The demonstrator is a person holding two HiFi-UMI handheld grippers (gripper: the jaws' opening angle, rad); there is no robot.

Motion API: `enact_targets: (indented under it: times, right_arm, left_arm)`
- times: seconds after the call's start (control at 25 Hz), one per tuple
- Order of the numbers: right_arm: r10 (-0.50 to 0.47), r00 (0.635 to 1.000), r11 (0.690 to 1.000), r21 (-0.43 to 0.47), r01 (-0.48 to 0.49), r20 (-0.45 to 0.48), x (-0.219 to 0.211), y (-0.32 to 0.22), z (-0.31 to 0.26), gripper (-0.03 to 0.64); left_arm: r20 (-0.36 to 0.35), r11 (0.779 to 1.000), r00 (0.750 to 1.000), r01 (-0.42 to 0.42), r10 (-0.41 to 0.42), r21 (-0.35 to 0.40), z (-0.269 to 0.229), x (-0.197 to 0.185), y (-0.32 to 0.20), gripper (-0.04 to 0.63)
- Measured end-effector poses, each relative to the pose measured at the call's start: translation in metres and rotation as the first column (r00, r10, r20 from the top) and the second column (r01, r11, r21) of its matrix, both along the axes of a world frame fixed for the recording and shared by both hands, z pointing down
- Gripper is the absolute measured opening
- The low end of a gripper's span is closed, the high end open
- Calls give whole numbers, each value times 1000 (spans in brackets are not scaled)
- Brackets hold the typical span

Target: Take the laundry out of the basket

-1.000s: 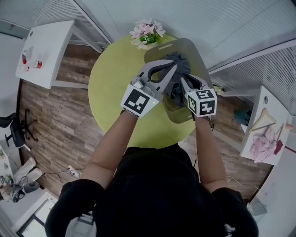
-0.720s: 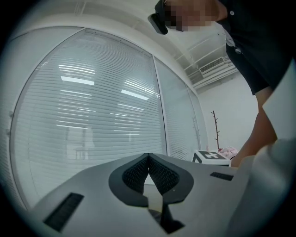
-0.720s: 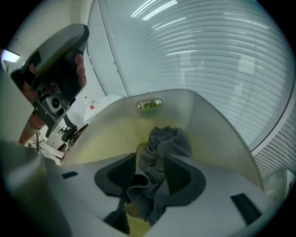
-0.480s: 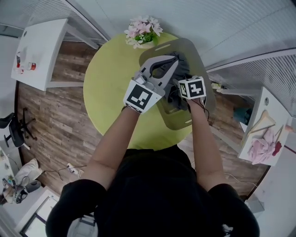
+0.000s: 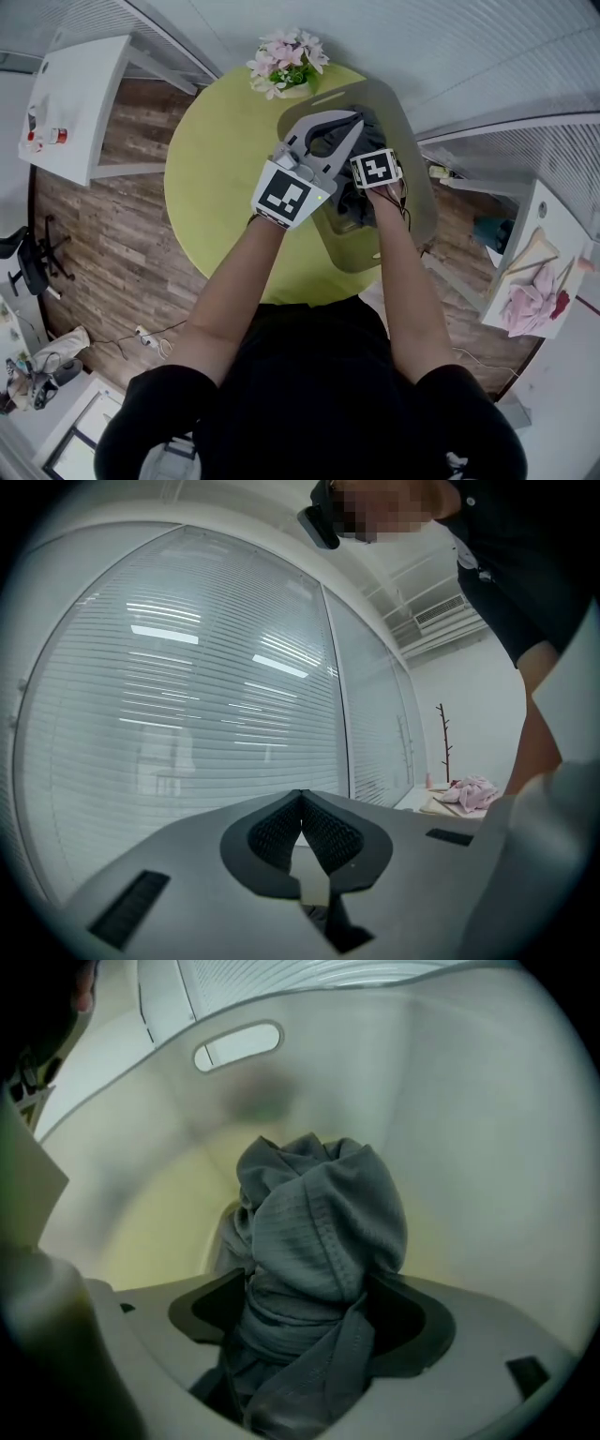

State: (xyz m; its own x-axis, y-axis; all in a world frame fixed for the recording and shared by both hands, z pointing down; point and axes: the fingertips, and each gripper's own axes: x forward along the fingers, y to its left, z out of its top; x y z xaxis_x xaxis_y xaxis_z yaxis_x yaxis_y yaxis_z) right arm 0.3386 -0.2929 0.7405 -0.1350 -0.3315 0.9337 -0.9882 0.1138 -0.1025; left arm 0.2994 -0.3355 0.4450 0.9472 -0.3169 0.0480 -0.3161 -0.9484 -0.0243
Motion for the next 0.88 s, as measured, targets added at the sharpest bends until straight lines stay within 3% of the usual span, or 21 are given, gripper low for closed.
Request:
enact_targets:
  times: [0.2, 0.48, 0.8, 0.88]
  right_arm:
    - [-38, 998, 999, -25, 37, -43, -2, 1, 20, 411]
    - [-20, 1000, 999, -37, 21, 12, -5, -2, 38, 423]
    - [-34, 999, 999, -7, 34, 16, -4, -5, 41, 422]
    - [-51, 999, 999, -2, 51, 20, -4, -6, 38, 418]
  left_arm:
    - [15, 1000, 1000, 13, -13, -11, 10, 1, -4, 9]
    - [32, 999, 999, 36, -36, -18, 15, 1, -10, 9]
    - [-4, 993, 994, 108, -108, -44, 6, -11, -14, 9]
    - [27, 992, 993, 120, -119, -37, 6, -17, -13, 9]
